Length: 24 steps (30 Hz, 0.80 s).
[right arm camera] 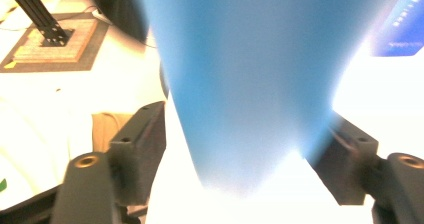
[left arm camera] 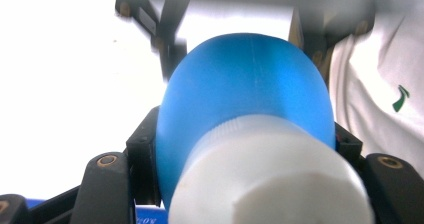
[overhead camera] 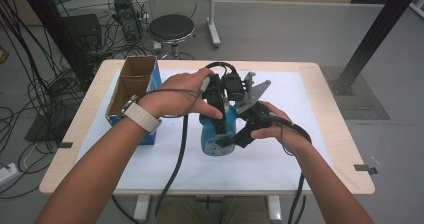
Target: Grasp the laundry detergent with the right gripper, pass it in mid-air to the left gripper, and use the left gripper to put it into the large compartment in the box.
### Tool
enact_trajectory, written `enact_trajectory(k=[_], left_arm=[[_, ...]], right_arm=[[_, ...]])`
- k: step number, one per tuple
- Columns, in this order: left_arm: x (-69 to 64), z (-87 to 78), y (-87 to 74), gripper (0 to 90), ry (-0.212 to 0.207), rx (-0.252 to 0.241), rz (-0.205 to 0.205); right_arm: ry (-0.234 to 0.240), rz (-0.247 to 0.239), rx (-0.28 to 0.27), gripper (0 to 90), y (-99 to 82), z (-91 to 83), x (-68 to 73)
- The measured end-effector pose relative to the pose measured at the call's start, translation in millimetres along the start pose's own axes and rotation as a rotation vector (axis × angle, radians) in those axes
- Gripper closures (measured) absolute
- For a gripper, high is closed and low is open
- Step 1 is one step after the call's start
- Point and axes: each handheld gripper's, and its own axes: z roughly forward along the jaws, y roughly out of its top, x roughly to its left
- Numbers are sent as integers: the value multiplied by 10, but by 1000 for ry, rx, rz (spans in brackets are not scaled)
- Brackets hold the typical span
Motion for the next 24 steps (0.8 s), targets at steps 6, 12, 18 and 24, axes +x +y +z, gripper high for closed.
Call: enact_trajectory(k=[6, 12, 18, 24], left_arm=[[49, -29, -34, 372, 15, 5, -37], [89, -55, -66, 371, 27, 20, -95], [137, -139, -102, 371, 36, 20, -146], [186, -222, -127, 371, 36, 32, -174]], right_arm=[[-27, 90, 87, 165, -191, -284, -93], [-131, 114, 218, 95, -264, -464, -116], [-169, 124, 330, 81, -325, -607, -115], [-194, 136, 424, 90, -368, -724, -93]])
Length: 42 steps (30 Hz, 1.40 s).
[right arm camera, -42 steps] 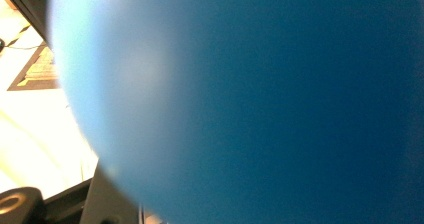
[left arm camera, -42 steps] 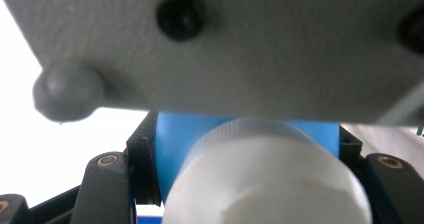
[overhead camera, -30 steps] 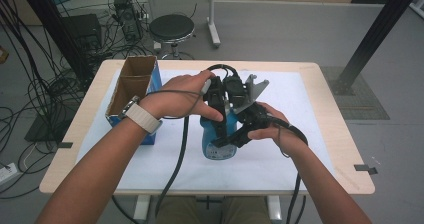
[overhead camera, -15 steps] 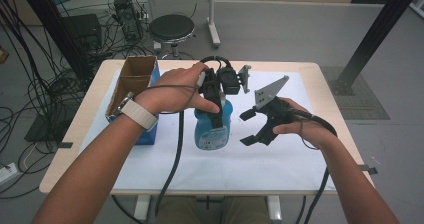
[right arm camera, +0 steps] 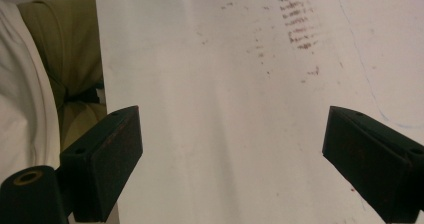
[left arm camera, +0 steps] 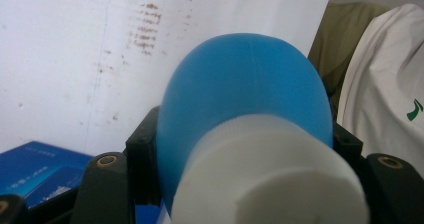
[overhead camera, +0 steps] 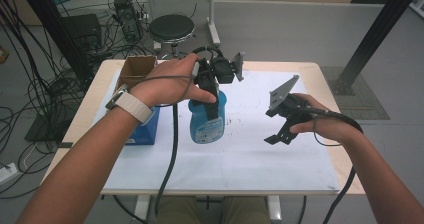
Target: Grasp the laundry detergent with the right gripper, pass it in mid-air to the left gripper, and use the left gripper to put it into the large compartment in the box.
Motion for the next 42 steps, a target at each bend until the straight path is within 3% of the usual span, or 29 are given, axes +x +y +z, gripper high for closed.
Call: enact_trajectory(k=[7, 20, 27, 42], left_arm=[[87, -105, -8, 371, 11, 26, -60], [237, -377, -30, 371, 51, 14, -234], [339, -508, -31, 371, 40, 32, -336], [690, -663, -112, 372, 48, 66, -528]], right_arm=[[-18, 16, 62, 95, -66, -84, -43], [-31, 27, 128, 95, -208, -153, -101], [-30, 22, 157, 96, -240, -179, -125], [-49, 53, 143, 104, -356, -155, -184]])
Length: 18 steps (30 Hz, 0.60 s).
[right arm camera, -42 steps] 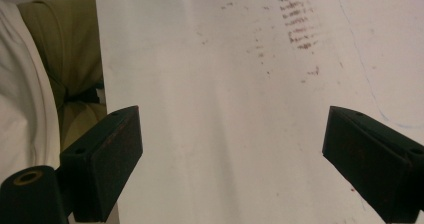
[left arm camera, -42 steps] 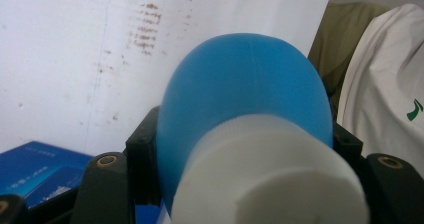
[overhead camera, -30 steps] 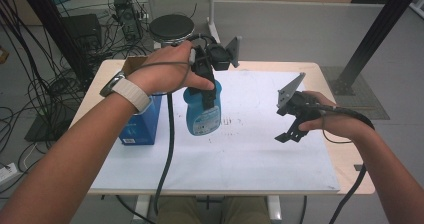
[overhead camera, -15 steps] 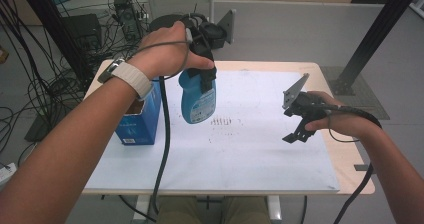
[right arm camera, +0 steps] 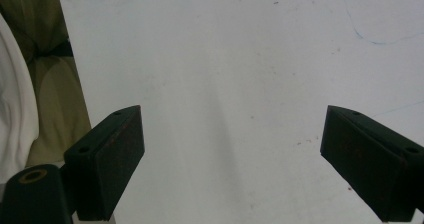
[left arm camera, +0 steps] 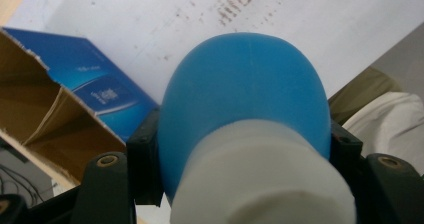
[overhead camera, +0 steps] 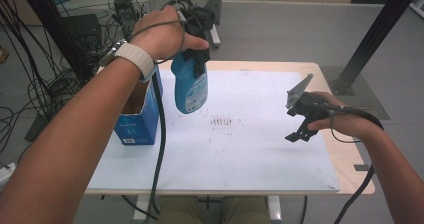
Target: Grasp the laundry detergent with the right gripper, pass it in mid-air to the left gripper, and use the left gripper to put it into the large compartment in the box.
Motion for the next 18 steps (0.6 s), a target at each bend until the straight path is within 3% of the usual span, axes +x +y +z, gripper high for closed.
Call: enact_trajectory(k=[18], left_arm=[[382, -237, -36, 372, 7, -2, -233]], right_arm=[[-16, 13, -1, 104, -55, -7, -58]])
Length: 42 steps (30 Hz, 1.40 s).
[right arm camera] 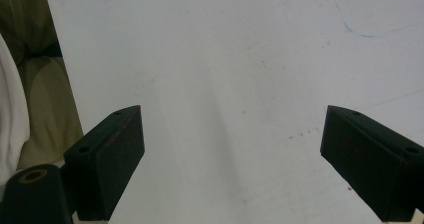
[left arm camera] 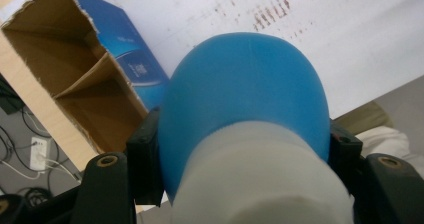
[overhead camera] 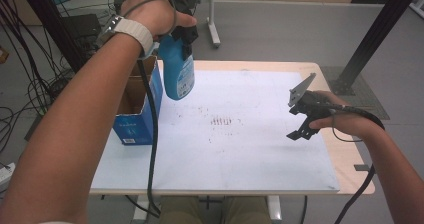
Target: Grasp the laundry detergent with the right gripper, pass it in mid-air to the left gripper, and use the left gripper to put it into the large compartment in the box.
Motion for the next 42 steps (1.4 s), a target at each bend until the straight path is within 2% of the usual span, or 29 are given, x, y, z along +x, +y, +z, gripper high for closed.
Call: enact_trajectory(k=[8, 14, 19, 42], left_arm=[[125, -118, -78, 372, 6, 4, -66], [239, -167, -151, 373, 4, 1, -143], [329, -201, -190, 372, 14, 13, -167], [716, -257, -353, 372, 36, -7, -324]], right_arm=[[0, 8, 4, 104, -36, 16, 3], [-3, 8, 0, 104, -40, -1, 22], [-2, 8, 1, 104, -43, 10, 17], [2, 4, 8, 104, -17, 35, 10]])
